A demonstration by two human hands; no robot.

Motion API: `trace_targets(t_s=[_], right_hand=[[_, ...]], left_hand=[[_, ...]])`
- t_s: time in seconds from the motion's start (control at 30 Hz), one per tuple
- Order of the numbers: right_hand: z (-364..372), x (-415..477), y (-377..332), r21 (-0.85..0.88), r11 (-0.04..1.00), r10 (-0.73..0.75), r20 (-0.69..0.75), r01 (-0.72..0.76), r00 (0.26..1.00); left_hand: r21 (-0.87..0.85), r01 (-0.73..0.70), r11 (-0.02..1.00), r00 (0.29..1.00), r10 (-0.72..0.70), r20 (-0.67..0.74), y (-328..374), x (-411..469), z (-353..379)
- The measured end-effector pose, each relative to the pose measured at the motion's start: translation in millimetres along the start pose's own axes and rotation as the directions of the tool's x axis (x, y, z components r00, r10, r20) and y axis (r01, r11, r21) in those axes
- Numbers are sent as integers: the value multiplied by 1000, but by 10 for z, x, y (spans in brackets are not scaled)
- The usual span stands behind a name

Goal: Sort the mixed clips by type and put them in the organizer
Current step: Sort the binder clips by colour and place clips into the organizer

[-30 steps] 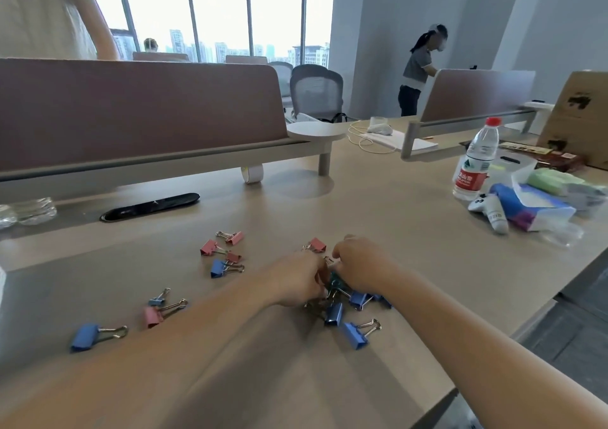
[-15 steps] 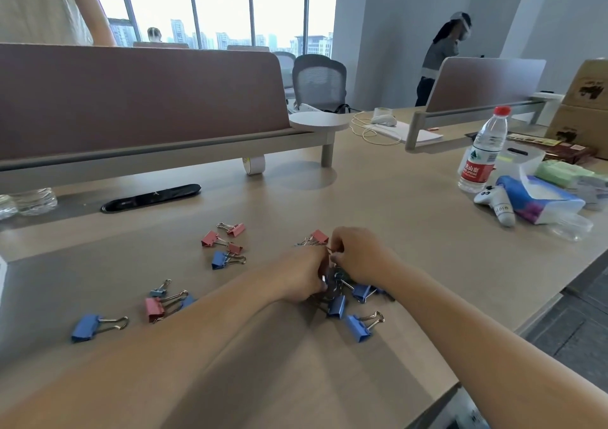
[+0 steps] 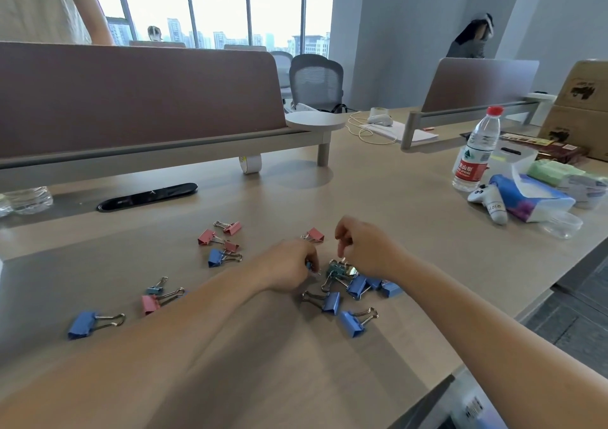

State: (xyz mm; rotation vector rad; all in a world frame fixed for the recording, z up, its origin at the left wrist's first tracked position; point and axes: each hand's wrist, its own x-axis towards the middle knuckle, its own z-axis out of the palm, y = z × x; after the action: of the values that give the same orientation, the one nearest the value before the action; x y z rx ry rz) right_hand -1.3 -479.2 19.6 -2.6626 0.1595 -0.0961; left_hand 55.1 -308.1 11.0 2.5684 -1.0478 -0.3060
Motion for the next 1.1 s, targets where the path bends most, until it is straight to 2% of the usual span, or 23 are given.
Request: trace_targets(t_s=[0.17,0.33,0.53,0.9,1.1], right_hand=[[35,29,-23,-204,977,-34,99,54,995],[35,-10,-141,-331,943,5,101,29,995],[71,-27,-260,-486,872,-17,102,65,995],[152,-7,-390,-461,887,30,96,18,995],[188,30,-392,-272,959,109,89,-81,990]], left_hand=[[2,55,999,997,-55,-48,-21,-39,-68],[-26,55,998,998,-56,-23,-31,-75,-110],[-55,39,998,999,-40,-26,-41,-104,-139],[-88,40,995,998,-44,-39,-57,-150,-181],[-102,59,993,997,-65,-52,-119,-143,-170]])
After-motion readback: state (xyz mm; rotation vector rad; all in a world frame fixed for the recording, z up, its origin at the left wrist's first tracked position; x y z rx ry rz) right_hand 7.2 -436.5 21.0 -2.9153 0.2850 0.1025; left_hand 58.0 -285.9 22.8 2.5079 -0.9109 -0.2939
